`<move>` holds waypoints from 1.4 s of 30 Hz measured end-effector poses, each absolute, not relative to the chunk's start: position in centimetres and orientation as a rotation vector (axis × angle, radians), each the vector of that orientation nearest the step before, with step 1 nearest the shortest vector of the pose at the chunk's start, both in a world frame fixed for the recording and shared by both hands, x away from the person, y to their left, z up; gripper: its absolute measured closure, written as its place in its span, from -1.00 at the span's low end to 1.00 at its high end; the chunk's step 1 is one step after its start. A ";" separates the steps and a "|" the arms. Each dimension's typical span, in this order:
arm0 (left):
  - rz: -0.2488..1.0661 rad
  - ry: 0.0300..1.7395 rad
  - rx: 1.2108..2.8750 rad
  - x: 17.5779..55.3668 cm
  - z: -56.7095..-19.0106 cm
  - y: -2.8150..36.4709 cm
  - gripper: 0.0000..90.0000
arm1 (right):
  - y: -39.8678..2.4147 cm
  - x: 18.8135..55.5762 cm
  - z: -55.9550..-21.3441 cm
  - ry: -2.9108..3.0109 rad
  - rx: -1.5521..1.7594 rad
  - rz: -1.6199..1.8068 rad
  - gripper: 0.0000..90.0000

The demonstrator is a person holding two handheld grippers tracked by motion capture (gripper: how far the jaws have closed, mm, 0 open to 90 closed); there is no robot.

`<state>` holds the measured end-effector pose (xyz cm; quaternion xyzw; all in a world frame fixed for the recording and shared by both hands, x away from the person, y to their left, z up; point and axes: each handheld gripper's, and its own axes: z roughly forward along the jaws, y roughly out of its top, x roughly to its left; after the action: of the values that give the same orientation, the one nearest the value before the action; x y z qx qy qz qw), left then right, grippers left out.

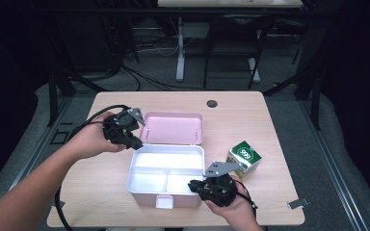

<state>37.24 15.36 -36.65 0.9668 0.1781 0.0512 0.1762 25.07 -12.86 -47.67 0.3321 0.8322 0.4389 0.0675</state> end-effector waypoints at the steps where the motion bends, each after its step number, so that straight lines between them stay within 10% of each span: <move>1: 0.147 0.492 2.742 37.2 -36.7 15.3 0.84 | -12.9 25.1 -47.7 2.508 1.001 1.323 0.83; 42: 0.138 0.053 2.984 36.0 -40.5 8.1 0.85 | -15.4 25.2 -46.2 2.429 1.070 1.394 0.75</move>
<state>36.05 8.07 -40.47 0.9958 0.0177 0.0459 0.0769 25.23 -15.40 -46.23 0.3559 0.8080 0.4639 0.0718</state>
